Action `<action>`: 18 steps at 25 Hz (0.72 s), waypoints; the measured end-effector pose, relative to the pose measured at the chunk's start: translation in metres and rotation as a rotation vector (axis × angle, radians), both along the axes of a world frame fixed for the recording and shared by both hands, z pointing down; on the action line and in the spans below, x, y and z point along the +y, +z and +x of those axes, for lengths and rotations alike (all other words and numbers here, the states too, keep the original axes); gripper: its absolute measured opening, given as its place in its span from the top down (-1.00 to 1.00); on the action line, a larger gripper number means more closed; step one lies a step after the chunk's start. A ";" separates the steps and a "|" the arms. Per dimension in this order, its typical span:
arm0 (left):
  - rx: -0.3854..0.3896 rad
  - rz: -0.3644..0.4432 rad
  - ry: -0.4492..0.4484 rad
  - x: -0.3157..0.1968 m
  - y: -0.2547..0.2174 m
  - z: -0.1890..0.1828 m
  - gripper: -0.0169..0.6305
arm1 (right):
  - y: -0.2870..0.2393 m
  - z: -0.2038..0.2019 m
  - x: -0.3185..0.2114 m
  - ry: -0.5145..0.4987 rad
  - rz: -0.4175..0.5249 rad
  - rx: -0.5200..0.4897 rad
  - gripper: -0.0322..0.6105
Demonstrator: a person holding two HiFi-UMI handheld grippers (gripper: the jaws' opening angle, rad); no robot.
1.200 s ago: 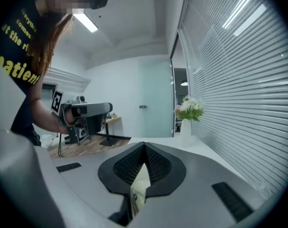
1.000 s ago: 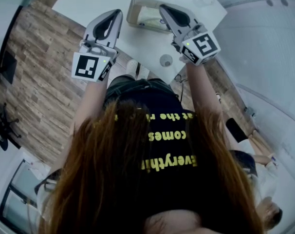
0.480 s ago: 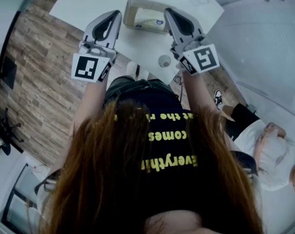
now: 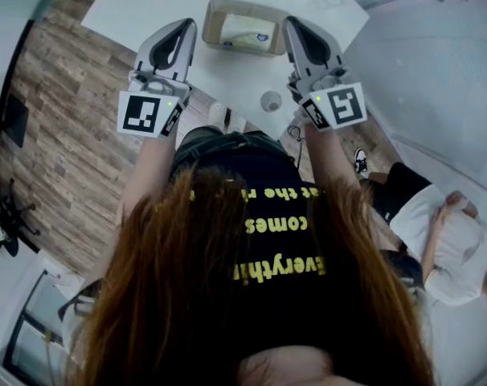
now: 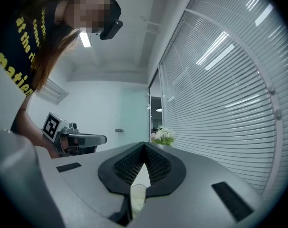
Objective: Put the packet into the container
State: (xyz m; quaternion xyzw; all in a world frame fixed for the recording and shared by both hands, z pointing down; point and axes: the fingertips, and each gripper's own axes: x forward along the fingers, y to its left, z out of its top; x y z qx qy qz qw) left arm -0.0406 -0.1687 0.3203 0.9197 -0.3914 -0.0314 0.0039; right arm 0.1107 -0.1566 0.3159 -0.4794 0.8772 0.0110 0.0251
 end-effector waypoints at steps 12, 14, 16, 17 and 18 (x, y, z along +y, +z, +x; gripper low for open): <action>-0.005 -0.001 -0.011 -0.003 -0.005 0.001 0.95 | -0.002 0.003 -0.002 0.025 0.010 -0.002 0.84; -0.004 0.000 -0.008 -0.003 -0.006 0.002 0.95 | -0.003 0.003 -0.001 0.027 0.013 -0.003 0.84; 0.000 0.006 0.003 -0.003 -0.005 0.004 0.95 | -0.005 0.002 -0.002 0.029 0.016 -0.006 0.84; 0.000 0.005 0.005 -0.003 -0.005 0.005 0.95 | -0.005 0.002 -0.002 0.030 0.016 -0.007 0.84; -0.002 0.001 0.003 -0.004 -0.005 0.006 0.95 | -0.005 0.003 -0.002 0.030 0.016 -0.008 0.84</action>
